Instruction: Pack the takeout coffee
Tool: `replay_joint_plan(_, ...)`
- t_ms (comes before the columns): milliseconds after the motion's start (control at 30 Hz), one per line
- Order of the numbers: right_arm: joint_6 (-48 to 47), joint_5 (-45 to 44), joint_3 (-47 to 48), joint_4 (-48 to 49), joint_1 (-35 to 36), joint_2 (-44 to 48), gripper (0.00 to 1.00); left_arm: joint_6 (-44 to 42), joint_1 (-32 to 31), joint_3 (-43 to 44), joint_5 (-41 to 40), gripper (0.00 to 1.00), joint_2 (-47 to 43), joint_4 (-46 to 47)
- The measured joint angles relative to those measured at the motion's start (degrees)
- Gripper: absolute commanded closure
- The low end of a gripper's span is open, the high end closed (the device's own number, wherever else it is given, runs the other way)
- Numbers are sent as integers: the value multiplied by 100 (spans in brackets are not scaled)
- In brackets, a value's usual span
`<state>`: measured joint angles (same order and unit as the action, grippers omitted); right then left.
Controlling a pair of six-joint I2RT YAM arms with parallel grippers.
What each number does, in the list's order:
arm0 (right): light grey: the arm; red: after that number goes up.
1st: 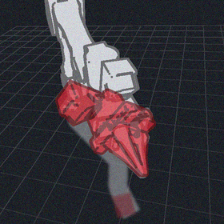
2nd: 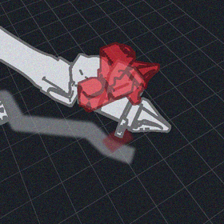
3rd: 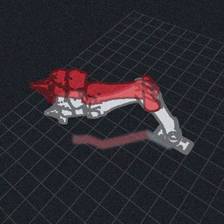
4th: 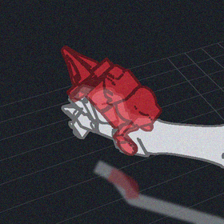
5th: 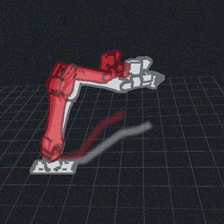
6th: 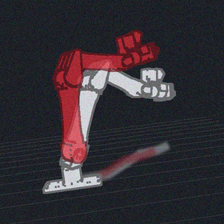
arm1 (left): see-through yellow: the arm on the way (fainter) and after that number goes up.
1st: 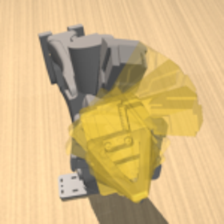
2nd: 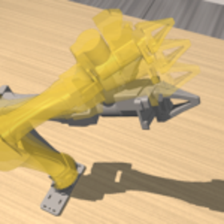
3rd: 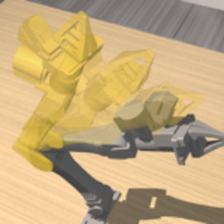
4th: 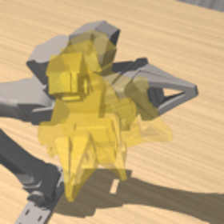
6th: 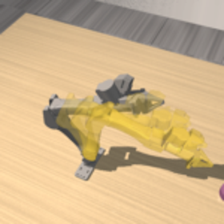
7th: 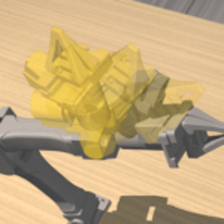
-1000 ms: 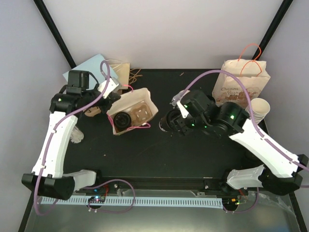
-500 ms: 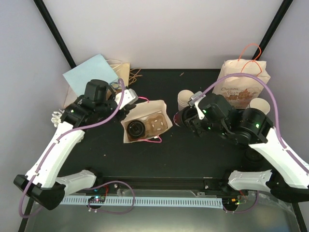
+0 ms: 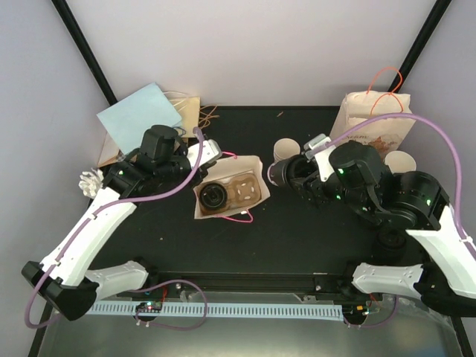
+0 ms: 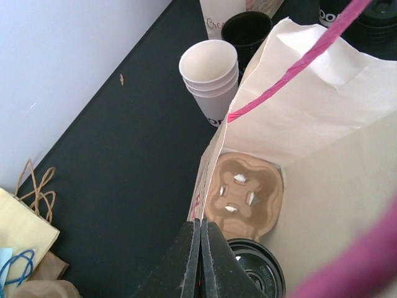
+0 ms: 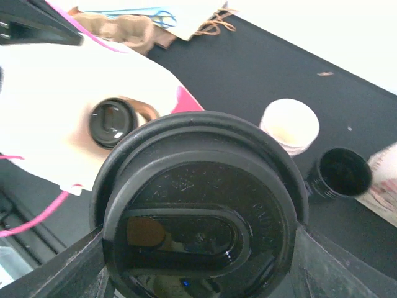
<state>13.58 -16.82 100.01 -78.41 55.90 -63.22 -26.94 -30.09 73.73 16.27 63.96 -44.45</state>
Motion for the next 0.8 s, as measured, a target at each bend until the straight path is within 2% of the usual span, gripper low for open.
replay_joint_plan(300,-415,1325,-35,778,28,125,37,0,-304,-2,-175,99,105,0)
replay_joint_plan(400,-509,1475,-247,1012,229,101,37,0,-339,-2,-190,98,105,0)
replay_joint_plan(600,-682,1174,-859,1292,962,-221,37,-2,-413,-92,-197,98,81,0)
replay_joint_plan(800,-748,437,-953,1279,1469,-688,37,0,-496,-256,-195,98,-81,7)
